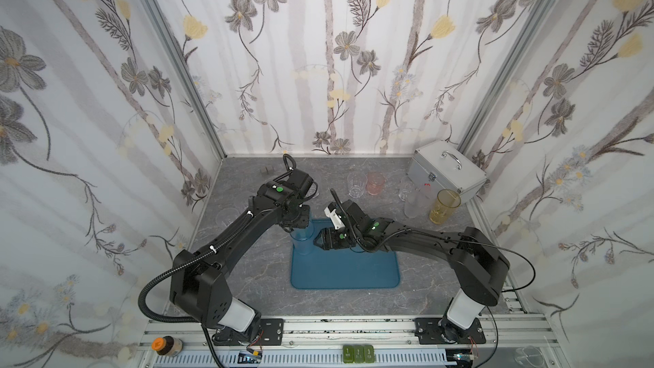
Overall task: Place the glasses into the tray
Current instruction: Place the glass on the tray, then pick up the glass from the middle-right of the table.
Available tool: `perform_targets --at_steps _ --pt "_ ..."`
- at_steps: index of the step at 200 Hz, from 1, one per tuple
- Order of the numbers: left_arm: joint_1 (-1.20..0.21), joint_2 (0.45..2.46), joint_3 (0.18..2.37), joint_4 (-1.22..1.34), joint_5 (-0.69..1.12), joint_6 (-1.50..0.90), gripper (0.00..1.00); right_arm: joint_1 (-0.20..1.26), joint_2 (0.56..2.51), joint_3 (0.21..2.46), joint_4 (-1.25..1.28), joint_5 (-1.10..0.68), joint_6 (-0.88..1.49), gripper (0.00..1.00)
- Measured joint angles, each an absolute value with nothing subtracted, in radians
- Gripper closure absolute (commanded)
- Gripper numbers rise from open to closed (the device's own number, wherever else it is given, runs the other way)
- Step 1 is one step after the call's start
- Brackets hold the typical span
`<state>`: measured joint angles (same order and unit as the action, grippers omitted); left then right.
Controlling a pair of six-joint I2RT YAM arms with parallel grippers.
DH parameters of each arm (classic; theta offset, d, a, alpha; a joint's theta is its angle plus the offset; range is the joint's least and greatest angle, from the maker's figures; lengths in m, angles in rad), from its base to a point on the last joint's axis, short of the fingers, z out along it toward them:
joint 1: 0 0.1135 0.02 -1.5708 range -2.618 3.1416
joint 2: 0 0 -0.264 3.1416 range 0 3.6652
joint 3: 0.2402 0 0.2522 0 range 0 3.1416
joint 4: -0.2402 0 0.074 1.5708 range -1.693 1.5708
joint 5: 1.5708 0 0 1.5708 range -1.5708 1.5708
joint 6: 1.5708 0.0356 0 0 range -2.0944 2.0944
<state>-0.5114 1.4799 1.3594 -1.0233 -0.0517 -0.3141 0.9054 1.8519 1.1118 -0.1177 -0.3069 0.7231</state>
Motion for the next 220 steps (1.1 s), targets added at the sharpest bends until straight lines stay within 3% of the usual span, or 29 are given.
perform_targets --at_steps 67,138,155,167,179,220 --pt "-0.471 1.482 1.453 -1.013 -0.051 -0.294 0.53 0.756 1.630 1.080 -0.248 -0.227 0.680 0.32" --pt "-0.556 1.533 1.520 -0.754 -0.141 -0.324 0.50 0.295 1.337 1.082 -0.556 0.091 0.579 0.32" --pt "-0.596 1.508 1.474 -0.650 -0.167 -0.318 0.43 0.170 1.283 1.063 -0.594 0.187 0.574 0.32" --pt "-0.607 1.464 1.403 -0.558 -0.174 -0.314 0.23 0.083 1.244 1.037 -0.607 0.218 0.574 0.32" --pt "-0.608 1.414 1.327 -0.472 -0.180 -0.313 0.14 0.008 1.220 1.014 -0.609 0.250 0.575 0.32" --pt "-0.611 1.293 1.110 -0.211 -0.184 -0.257 0.08 -0.137 1.269 0.991 -0.531 0.218 0.603 0.33"
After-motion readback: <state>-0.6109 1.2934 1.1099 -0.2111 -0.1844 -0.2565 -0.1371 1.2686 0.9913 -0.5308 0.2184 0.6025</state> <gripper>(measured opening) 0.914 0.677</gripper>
